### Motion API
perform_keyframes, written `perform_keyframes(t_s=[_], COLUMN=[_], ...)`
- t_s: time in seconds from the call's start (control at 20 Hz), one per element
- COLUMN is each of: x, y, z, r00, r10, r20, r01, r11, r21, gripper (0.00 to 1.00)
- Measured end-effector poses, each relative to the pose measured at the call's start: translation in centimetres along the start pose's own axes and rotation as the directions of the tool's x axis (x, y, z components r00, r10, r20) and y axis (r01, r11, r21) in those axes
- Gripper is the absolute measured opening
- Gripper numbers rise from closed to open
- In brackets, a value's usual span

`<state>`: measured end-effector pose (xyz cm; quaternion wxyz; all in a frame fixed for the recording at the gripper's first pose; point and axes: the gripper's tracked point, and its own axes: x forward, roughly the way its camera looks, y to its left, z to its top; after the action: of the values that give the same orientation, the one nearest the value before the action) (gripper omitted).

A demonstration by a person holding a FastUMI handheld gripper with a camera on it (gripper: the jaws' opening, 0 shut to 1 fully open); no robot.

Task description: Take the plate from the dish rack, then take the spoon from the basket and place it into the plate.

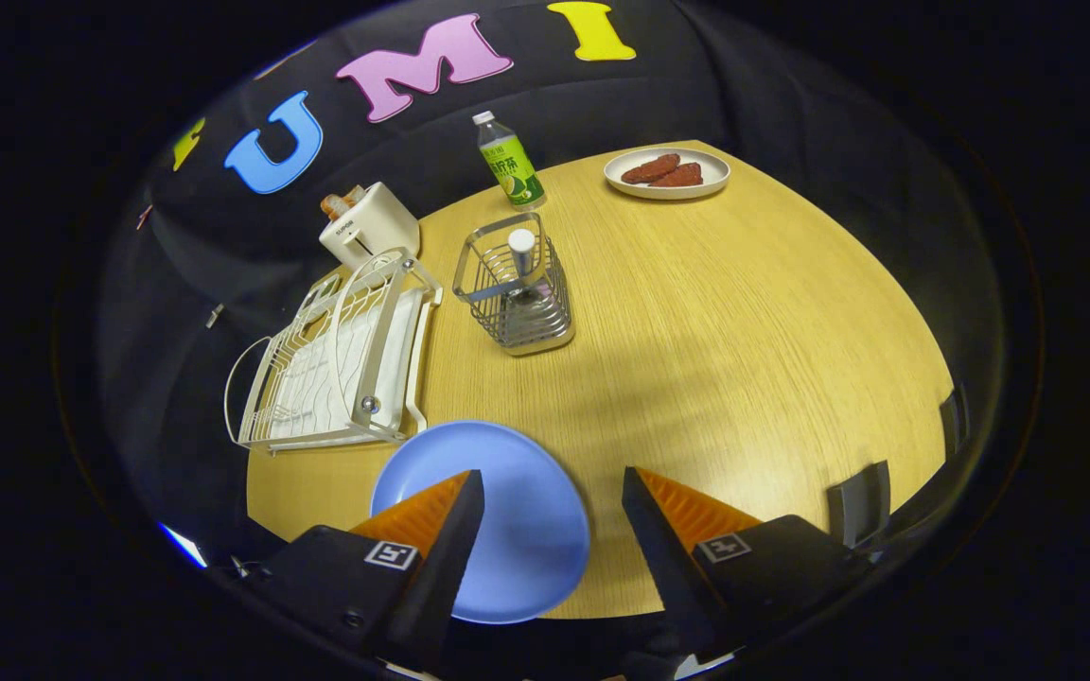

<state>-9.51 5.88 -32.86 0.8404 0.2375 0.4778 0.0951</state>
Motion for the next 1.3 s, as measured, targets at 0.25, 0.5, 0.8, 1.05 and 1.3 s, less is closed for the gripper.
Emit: perform_keyframes(t_s=[0.25, 0.5, 0.8, 1.05, 1.3], x=[-2.1, -1.5, 2.7, 5.5, 6.5], y=[0.4, 0.8, 1.0, 1.4, 2.0], z=[4.6, 9.7, 12.2, 13.2, 12.2], r00=[0.994, 0.989, 0.993, 0.995, 0.997], r10=[-0.025, -0.018, -0.017, -0.024, -0.028], r20=[0.107, 0.149, 0.120, 0.099, 0.065], r01=[0.039, 0.053, 0.042, 0.042, 0.039], r11=[0.989, 0.970, 0.977, 0.983, 0.983], r21=[-0.139, -0.236, -0.209, -0.180, -0.178], gripper=[0.98, 0.99, 0.81, 0.56, 0.20])
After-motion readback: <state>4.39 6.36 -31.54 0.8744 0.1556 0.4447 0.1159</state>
